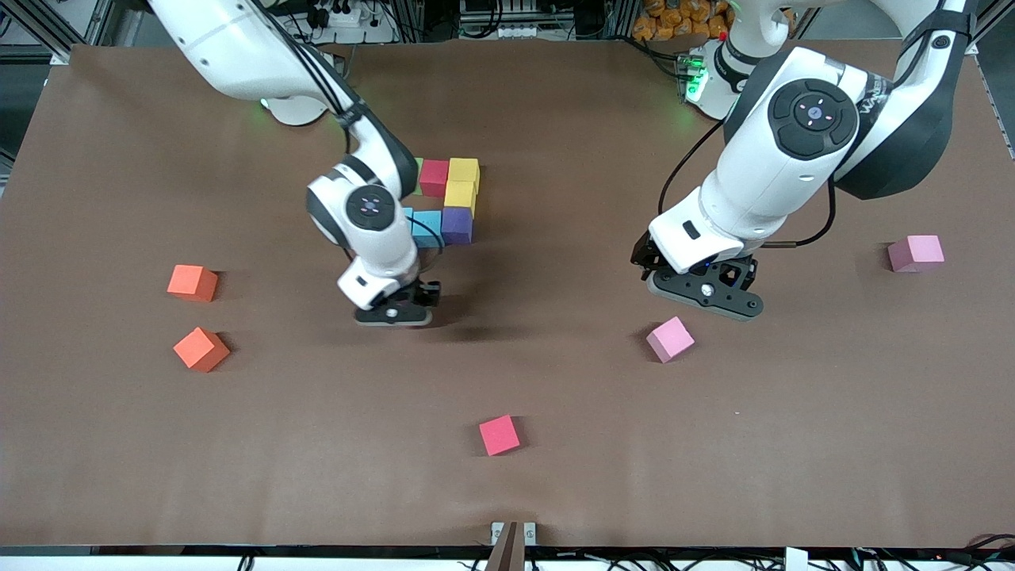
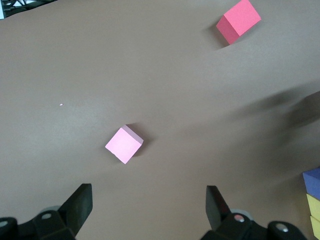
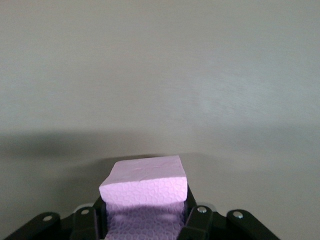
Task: Form number 2 with 11 blocks
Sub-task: 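Carry the pink cube back toward the row with the right gripper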
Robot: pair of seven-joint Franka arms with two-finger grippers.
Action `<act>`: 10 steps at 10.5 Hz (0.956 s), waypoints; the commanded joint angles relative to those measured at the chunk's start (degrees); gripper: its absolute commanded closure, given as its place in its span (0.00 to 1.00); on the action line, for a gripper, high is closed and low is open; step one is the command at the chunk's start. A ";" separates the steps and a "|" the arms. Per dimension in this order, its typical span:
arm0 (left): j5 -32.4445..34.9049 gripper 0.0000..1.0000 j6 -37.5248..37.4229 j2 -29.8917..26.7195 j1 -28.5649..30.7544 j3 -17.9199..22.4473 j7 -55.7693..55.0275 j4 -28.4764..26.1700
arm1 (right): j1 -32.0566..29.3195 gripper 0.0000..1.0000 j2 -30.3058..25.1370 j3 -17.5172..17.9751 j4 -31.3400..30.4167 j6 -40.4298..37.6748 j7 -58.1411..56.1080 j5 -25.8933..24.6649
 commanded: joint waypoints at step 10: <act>0.74 0.00 -1.05 -0.78 0.22 -0.20 1.10 0.05 | -1.66 1.00 -3.67 0.30 -14.27 8.45 10.11 -0.10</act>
